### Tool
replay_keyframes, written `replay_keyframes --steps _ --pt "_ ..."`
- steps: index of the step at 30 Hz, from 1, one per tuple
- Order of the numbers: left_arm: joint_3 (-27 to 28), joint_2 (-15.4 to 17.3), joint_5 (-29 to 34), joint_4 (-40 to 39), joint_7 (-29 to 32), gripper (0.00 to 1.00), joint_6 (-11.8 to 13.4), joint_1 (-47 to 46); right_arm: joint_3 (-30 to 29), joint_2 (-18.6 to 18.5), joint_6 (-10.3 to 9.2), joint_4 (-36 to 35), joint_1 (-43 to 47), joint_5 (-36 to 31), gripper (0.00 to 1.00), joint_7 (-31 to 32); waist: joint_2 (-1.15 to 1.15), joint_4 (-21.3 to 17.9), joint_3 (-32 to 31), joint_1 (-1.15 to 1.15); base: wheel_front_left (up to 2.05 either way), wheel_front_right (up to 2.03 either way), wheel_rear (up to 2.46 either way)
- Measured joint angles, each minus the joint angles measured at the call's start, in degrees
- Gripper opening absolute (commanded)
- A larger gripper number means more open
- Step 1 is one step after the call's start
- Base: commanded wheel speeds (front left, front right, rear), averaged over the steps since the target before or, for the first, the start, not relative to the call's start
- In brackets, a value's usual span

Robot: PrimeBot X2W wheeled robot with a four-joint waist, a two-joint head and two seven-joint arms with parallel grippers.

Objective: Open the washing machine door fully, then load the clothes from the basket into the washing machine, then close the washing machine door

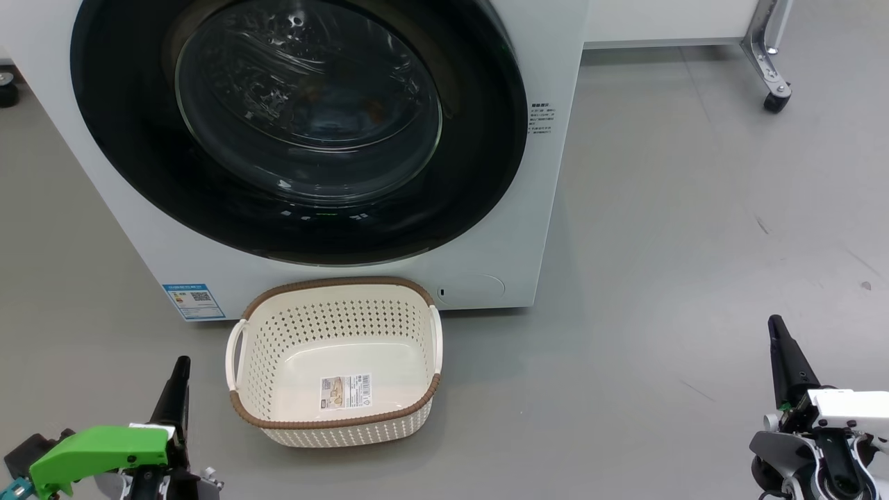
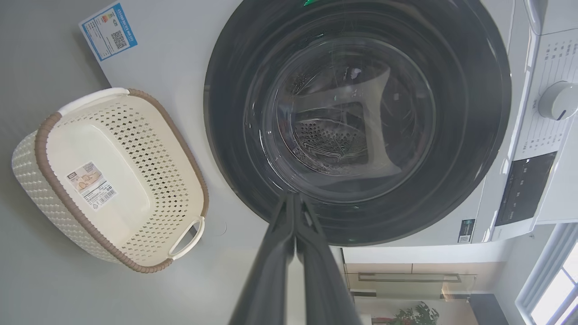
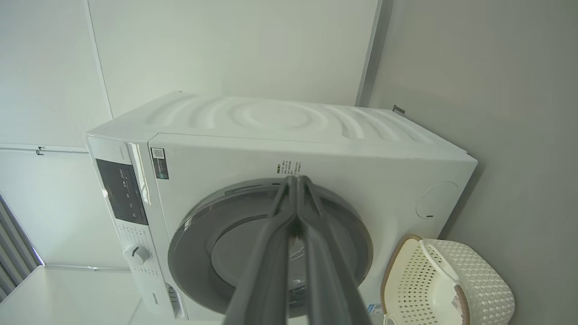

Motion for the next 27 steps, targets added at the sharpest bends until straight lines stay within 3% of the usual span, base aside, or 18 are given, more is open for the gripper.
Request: replay_keyframes --steps 6,27 --pt "0.16 0.09 -3.96 0.3 0.93 0.0 0.0 -0.88 -0.34 0.51 0.31 0.31 -0.85 3.88 0.0 0.94 0.0 -0.11 0.1 0.0 0.0 0.0 0.0" --pt "0.24 0.1 -3.96 0.88 1.12 0.0 0.0 -0.97 -0.44 0.53 0.31 0.38 -0.85 3.91 0.0 0.94 0.0 -0.1 0.09 0.0 0.0 0.0 0.0"
